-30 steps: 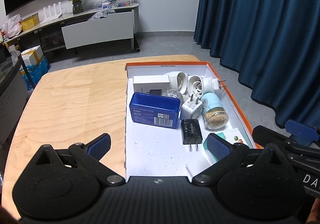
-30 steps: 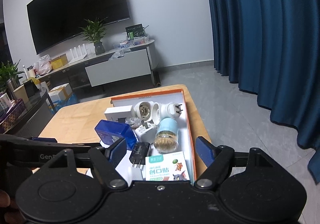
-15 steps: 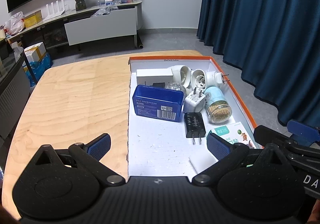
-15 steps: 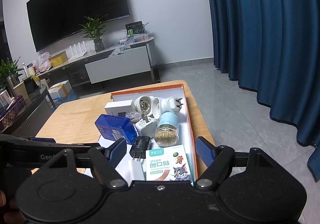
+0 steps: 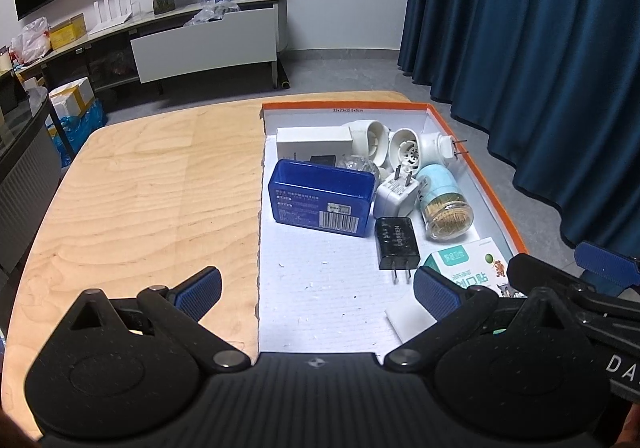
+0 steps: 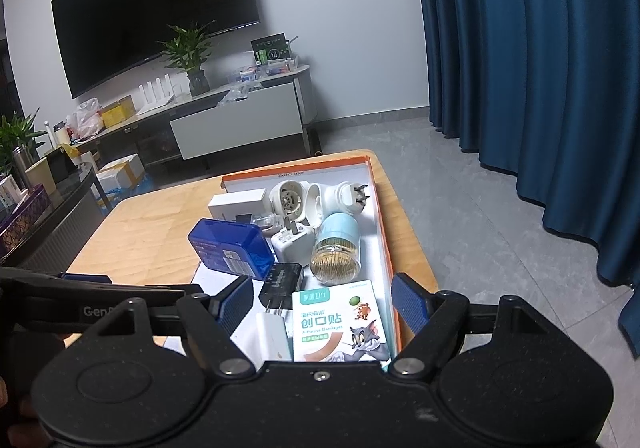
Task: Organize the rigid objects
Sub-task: 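Withdraw both open grippers above the filled box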
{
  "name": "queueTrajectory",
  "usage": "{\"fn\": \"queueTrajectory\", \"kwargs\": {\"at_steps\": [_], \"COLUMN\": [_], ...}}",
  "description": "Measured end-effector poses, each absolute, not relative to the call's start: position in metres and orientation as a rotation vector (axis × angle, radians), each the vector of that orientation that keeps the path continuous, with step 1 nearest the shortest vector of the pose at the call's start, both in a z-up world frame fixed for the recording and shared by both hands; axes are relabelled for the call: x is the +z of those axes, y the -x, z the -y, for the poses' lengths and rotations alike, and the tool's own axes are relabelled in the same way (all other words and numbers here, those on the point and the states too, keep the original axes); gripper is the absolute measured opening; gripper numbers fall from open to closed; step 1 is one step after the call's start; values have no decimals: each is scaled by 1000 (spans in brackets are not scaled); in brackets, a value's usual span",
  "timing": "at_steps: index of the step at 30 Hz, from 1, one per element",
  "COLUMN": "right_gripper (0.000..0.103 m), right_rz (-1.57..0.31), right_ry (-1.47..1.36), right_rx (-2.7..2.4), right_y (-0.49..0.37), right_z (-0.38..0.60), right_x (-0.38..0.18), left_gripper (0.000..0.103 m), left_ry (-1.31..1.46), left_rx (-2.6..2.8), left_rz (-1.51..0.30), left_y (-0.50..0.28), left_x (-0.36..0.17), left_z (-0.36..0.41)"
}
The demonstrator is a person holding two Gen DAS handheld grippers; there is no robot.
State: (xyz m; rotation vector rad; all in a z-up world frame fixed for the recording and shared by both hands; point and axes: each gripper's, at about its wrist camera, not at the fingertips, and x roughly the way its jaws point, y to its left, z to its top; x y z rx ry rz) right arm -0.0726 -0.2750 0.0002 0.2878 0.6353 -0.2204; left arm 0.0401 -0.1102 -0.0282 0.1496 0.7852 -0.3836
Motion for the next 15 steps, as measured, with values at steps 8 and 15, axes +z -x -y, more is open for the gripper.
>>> {"fn": "queueTrajectory", "kwargs": {"at_steps": [8,15], "right_gripper": [90,90], "right_rz": [-645,-650], "right_ry": [-289,-286], "right_rx": [-219,-223], "right_y": [70,67], "right_z": [276,275], "right_x": [-2,-2], "left_gripper": [103,103], "left_ry": [-153,-145], "left_rx": [-379,-371], "left_rz": [-790,-791], "left_y": [-42,-46], "left_x": [-30,-31], "left_z": [111,109]}}
